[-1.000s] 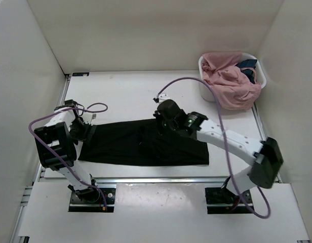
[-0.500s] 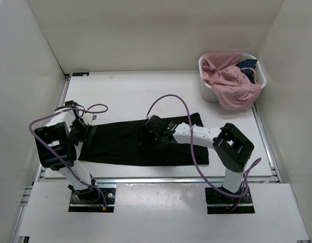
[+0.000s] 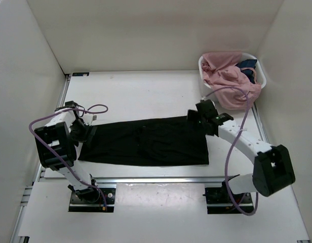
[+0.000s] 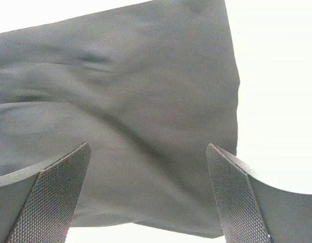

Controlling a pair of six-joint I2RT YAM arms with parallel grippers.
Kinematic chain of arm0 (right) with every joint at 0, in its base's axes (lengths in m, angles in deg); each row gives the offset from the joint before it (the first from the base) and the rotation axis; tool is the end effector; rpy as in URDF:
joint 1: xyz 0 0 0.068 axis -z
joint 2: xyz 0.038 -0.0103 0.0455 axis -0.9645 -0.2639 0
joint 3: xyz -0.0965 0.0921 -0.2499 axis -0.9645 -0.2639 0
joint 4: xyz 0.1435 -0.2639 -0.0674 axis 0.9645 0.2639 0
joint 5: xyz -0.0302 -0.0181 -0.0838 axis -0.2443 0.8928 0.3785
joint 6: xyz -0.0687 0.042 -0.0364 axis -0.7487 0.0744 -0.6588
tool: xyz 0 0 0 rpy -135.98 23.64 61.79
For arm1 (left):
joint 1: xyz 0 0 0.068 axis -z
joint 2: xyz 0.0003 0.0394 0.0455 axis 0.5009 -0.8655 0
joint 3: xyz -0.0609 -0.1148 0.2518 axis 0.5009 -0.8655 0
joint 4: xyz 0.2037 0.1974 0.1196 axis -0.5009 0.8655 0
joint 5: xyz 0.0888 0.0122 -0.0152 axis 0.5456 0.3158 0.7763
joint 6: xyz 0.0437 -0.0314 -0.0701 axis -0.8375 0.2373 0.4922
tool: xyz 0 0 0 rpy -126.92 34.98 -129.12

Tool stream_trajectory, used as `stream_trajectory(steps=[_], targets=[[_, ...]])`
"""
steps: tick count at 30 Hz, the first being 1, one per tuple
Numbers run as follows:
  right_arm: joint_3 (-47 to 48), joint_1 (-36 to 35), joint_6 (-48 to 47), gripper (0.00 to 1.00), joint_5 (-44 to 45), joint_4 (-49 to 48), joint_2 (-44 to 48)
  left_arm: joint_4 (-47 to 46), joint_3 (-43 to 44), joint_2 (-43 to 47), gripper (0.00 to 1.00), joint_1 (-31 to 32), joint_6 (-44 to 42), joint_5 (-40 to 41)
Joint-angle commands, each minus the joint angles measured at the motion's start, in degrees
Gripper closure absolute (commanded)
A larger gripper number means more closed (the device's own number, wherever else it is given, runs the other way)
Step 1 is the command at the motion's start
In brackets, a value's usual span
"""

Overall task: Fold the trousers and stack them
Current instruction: Fold the trousers

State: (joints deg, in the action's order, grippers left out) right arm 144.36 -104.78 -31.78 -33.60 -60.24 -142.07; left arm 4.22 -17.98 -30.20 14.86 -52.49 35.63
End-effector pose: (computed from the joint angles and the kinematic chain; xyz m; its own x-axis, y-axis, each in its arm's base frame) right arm 0.3096 0.1620 0.2100 -0.7641 0.1353 -0.6308 0.0050 0.9790 0.2039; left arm 0.3100 0.0799 0.1089 -0.9644 0.2645 -0.0048 0.2643 0.9626 -0.0589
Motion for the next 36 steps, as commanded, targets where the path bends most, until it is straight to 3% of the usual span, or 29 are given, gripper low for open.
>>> stream_trajectory(steps=[1, 6, 11, 14, 18, 19, 22, 25, 30, 36], targets=[[-5.38, 5.45, -1.19, 0.01, -7.94, 3.21, -2.53, -0.51, -0.39, 0.84, 0.13, -0.18, 0.09, -1.17], [-10.83, 12.85, -1.19, 0.01, -12.43, -2.34, -2.53, -0.51, -0.39, 1.37, 0.13, -0.18, 0.09, -1.17], [-12.85, 13.47, 0.04, 0.02, -11.20, -2.78, -6.21, -0.51, -0.92, 1.89, 0.13, -0.18, 0.09, -1.17], [-15.23, 13.47, 0.74, 0.08, -12.69, -5.50, -9.11, -0.51, -0.92, 1.89, 0.13, -0.18, 0.09, -1.17], [-16.28, 13.47, 1.35, 0.41, -17.17, -10.06, -15.17, 0.02, -0.39, 1.37, 0.13, -0.18, 0.09, -1.17], [-16.29, 13.47, 1.36, 0.63, -18.14, -10.87, -15.18, 0.02, -0.39, 1.37, 0.13, -0.18, 0.09, -1.17], [-17.61, 14.26, 2.06, 1.00, -18.67, -11.93, -15.97, 0.55, 0.22, 1.89, 0.13, -0.18, 0.09, -1.17], [-19.19, 16.72, 2.59, 1.00, -19.82, -11.93, -11.86, 1.16, 0.92, 2.95, 0.13, -0.18, -0.44, -2.48], [-17.44, 21.73, 2.59, 1.00, -10.78, -2.37, 4.04, 1.69, 1.54, 4.97, 0.11, 0.43, -0.44, -5.56], [-3.15, 22.79, -3.72, 1.00, -0.85, 15.73, 15.30, 2.74, 3.38, 5.50, 0.10, 1.84, 0.09, -9.60]])
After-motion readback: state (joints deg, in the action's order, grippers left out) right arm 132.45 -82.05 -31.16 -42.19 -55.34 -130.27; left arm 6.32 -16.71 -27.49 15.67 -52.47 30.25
